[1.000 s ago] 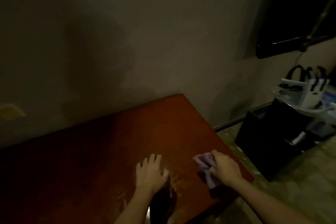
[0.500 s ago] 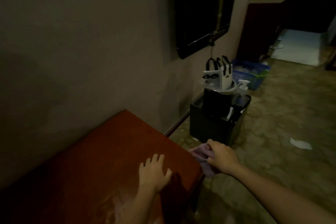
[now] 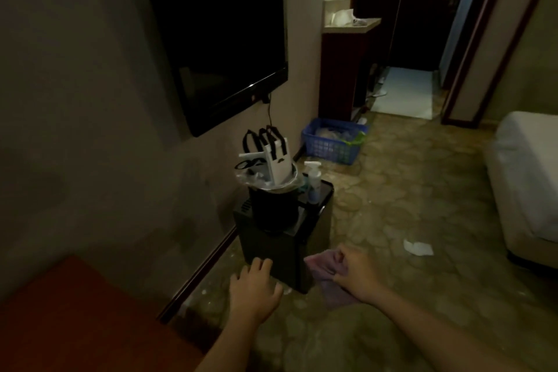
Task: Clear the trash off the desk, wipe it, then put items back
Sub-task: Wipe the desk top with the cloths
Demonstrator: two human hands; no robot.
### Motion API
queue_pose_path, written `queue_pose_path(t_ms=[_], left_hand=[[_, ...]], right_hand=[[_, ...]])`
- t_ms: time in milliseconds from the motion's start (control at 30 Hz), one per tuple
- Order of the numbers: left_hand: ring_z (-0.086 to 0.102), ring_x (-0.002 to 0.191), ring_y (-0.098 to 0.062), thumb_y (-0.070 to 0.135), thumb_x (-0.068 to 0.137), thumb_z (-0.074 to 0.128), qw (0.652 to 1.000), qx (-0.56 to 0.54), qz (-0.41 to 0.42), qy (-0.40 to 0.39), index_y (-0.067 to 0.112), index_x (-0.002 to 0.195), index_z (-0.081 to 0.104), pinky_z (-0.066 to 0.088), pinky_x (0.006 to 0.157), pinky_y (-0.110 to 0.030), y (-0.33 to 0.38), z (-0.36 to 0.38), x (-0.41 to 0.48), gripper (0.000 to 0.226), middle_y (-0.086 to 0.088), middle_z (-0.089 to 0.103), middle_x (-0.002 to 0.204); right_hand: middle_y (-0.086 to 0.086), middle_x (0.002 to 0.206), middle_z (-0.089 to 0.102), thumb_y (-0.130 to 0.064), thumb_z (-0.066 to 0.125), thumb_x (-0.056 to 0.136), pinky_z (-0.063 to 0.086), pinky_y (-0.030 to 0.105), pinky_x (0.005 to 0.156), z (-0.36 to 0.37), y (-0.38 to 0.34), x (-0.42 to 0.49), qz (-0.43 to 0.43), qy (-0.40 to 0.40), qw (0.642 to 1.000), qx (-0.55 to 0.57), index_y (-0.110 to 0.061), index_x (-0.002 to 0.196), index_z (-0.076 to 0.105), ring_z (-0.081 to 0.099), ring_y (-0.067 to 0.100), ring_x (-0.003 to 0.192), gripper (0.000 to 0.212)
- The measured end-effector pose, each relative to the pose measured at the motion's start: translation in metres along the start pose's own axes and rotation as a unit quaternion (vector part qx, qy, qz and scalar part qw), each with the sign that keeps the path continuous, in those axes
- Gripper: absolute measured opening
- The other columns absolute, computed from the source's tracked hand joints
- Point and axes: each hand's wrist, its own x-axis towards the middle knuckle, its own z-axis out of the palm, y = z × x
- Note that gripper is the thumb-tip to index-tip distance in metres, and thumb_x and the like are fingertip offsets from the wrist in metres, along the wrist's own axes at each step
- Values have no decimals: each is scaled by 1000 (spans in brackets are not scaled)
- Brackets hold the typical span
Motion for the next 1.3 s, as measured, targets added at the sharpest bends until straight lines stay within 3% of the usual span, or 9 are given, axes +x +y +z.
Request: queue_pose_path(t_ms=[133,433,633,800,967,1133,1200,1300], left_hand=[[37,134,-19,50,93,40,1000,10,19,0,30,145,28,30,109,-41,51,1,46,57,3,33,148],[42,126,-23,50,92,39,995,55,52,-64,27,141,32,34,104,-43,130,23,167,55,2,36,143],[43,124,-23,50,94,37,996,35,61,-63,28,140,33,35,99,-39,180,27,293,51,1,38,140],[43,125,-24,52,93,37,994,35,76,-74,27,143,30,36,101,-40,220,24,391,56,1,36,142],[42,127,-22,56,91,40,994,44,58,-83,28,144,28,36,103,-39,239,23,459,61,1,35,143],[40,129,-22,59,91,40,996,42,9,-75,29,145,26,35,103,-39,260,29,524,63,1,35,145],[39,130,-20,58,91,41,996,26,-36,-73,29,145,26,35,104,-38,277,32,546,63,2,35,145],[40,129,-19,58,89,43,994,-1,-103,-44,29,143,29,36,102,-36,310,33,579,62,3,38,143]], right_hand=[[-3,75,56,-29,69,64,45,38,63,-39,52,36,46,1,999,3,-31,69,38,58,22,74,31],[-11,68,48,-23,76,73,32,21,53,-93,132,116,105,7,994,30,-30,70,40,44,5,61,37],[-6,72,50,-23,74,75,32,21,53,-135,185,203,125,22,992,17,-15,84,52,48,11,65,26],[-7,74,50,-26,70,77,29,20,53,-174,227,285,136,-4,990,-45,-20,85,46,50,15,71,26],[0,89,61,-28,68,75,43,32,66,-196,267,367,147,-47,985,-71,-18,93,53,59,19,80,25],[-8,73,49,-20,69,76,32,16,53,-214,296,460,79,-110,990,-46,-25,74,41,47,10,67,28],[-11,71,44,-32,66,73,33,14,54,-227,304,497,47,-157,986,-37,-30,71,35,46,7,66,31],[-12,74,48,-69,39,47,41,14,65,-248,325,550,11,-211,977,-23,-37,77,41,47,1,69,44]])
